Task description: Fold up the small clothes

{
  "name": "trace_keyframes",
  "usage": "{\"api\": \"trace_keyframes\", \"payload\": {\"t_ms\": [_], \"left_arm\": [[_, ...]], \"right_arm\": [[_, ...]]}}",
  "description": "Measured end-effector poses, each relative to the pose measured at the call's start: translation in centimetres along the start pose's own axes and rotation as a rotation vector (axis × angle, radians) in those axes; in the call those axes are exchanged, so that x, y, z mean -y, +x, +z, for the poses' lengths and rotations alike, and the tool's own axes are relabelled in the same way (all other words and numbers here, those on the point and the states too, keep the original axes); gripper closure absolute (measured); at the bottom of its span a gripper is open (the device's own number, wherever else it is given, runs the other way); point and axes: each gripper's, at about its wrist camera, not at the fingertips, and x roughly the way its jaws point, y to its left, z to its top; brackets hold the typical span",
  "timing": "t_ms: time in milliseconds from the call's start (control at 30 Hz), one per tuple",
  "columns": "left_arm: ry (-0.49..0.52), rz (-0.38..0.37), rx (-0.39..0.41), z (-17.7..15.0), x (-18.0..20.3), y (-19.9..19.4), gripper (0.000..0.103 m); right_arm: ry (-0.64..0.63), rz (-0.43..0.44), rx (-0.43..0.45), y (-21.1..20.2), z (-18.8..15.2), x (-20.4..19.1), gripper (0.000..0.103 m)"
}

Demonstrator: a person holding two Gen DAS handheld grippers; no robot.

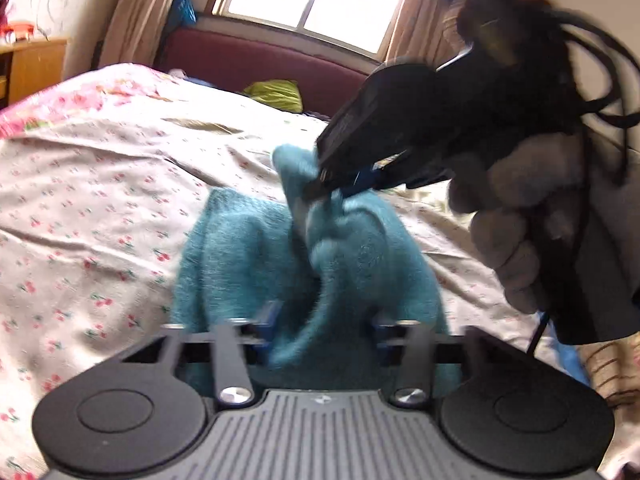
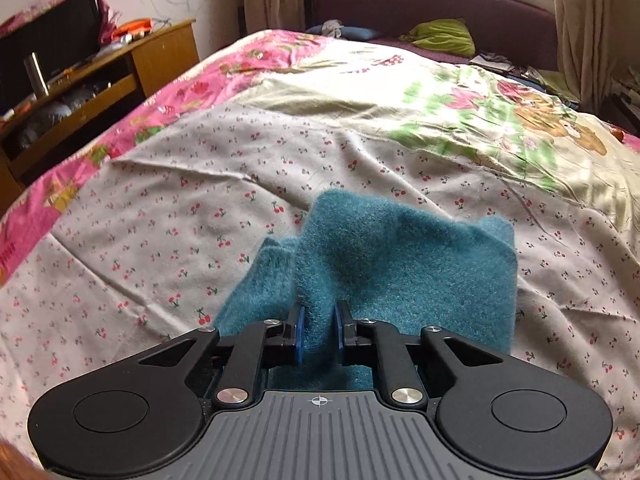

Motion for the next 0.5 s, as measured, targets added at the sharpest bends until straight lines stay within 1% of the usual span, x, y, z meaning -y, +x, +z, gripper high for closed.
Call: {"api": "trace_keyframes", "payload": {"t_ms": [67, 133, 167, 233, 300, 333, 367, 400, 433, 467, 500], "left_arm": [[-0.041, -0.020, 0.034, 0.4, -0.4, -1.0, 0.063], [-0.079, -0.032, 0.077, 0.7, -0.8, -2.4, 0.065], [-0.097, -0.028, 0.101, 0.8, -1.2, -3.1, 0.065], [-0.145, -0.020, 0.122, 0.8, -2.3, -4.1, 0.066], [-0.214, -0.010, 0.113, 0.4, -3.7, -4.4, 0.066], [-0.228, 0.006, 0.099, 0.2, -4.2, -4.4, 0.066], [-0.234, 0.034, 0.077, 0.0, -4.6, -4.2, 0.066], [-0.241, 0.060, 0.059, -0.3, -5.0, -3.8, 0.067], [-0.247, 0.082, 0.040, -0.4, -5.2, -3.4, 0.068], [-0.256, 0.102, 0.018, -0.5, -5.6, -2.9, 0.068], [-0.272, 0.104, -0.008, -0.7, -6.2, -2.3, 0.068]], "right_arm": [[0.014, 0.020, 0.044, -1.9, 0.7, 0.1, 0.089], [0.021, 0.041, 0.069, -3.0, 1.2, 0.0, 0.089], [0.027, 0.053, 0.075, -3.2, 1.5, -0.1, 0.089], [0.031, 0.074, 0.082, -3.1, 1.6, -0.8, 0.090], [0.023, 0.096, 0.079, -2.2, 1.5, -2.0, 0.094], [0.031, 0.113, 0.071, -1.5, 1.4, -2.6, 0.096], [0.040, 0.147, 0.058, -0.6, 1.2, -3.3, 0.101], [0.044, 0.177, 0.043, 0.2, 1.1, -4.1, 0.101], [0.022, 0.182, 0.026, 1.2, 0.9, -5.2, 0.101], [-0.018, 0.169, 0.015, 2.0, 0.6, -6.3, 0.101], [-0.049, 0.143, 0.013, 2.6, 0.4, -7.1, 0.101]]}}
